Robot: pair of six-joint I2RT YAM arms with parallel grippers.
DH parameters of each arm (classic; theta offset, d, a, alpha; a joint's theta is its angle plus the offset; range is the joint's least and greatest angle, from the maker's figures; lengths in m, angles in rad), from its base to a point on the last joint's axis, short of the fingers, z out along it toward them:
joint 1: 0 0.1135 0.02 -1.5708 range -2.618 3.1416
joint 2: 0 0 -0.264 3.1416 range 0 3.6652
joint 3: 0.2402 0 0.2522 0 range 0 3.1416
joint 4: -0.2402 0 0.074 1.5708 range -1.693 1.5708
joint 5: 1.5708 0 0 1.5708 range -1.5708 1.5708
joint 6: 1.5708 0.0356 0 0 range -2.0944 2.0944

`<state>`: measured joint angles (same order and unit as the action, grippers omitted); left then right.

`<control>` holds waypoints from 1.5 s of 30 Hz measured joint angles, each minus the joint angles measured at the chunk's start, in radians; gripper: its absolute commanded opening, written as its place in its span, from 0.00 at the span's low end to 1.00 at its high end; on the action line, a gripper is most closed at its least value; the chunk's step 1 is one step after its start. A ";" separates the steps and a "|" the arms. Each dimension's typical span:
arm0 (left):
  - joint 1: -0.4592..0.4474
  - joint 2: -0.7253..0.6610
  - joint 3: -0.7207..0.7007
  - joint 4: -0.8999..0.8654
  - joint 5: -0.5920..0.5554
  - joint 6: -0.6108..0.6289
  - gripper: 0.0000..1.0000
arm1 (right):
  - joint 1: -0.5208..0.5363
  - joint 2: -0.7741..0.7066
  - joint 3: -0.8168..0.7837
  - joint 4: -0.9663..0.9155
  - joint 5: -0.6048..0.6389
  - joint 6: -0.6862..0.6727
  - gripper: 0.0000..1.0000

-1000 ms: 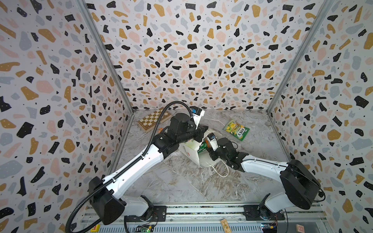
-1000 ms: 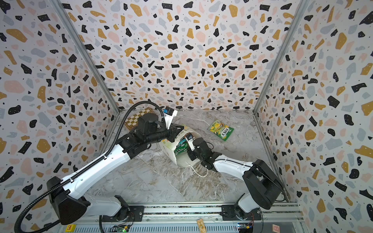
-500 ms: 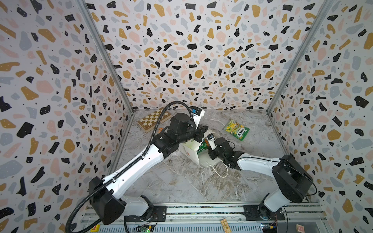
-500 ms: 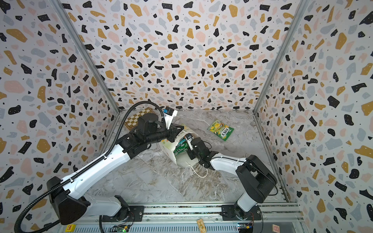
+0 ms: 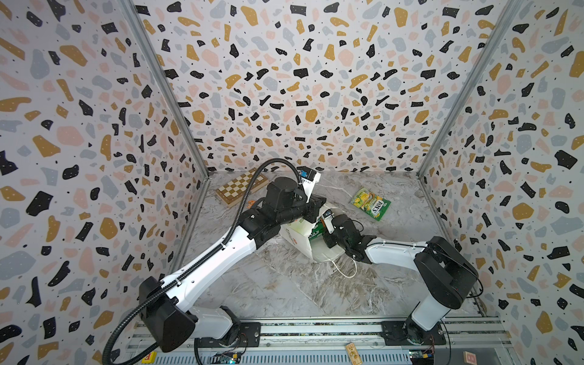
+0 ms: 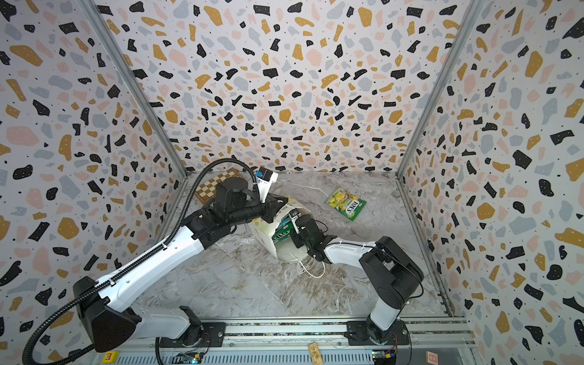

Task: Take the snacks out of the paper bag
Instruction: Pick up the snack from the paper bag.

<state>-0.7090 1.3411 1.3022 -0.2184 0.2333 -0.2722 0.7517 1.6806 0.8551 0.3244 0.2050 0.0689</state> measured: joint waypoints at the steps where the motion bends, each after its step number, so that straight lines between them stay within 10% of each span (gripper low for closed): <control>1: 0.000 0.000 0.000 0.000 0.001 0.000 0.00 | -0.001 0.005 0.003 0.005 0.002 0.000 0.26; 16: 0.000 0.000 0.000 -0.008 0.002 0.006 0.00 | -0.063 0.086 0.035 0.099 -0.092 -0.018 0.32; 25: 0.000 0.000 0.000 -0.015 0.001 0.011 0.00 | -0.072 0.123 0.062 0.102 -0.124 -0.033 0.00; 45: 0.000 0.000 -0.005 0.023 -0.088 -0.040 0.00 | -0.054 -0.128 -0.019 -0.087 -0.175 -0.117 0.00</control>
<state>-0.7090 1.3411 1.2976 -0.1959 0.1455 -0.3119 0.6975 1.5524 0.8364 0.2371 0.0303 -0.0479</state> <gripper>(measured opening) 0.047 0.051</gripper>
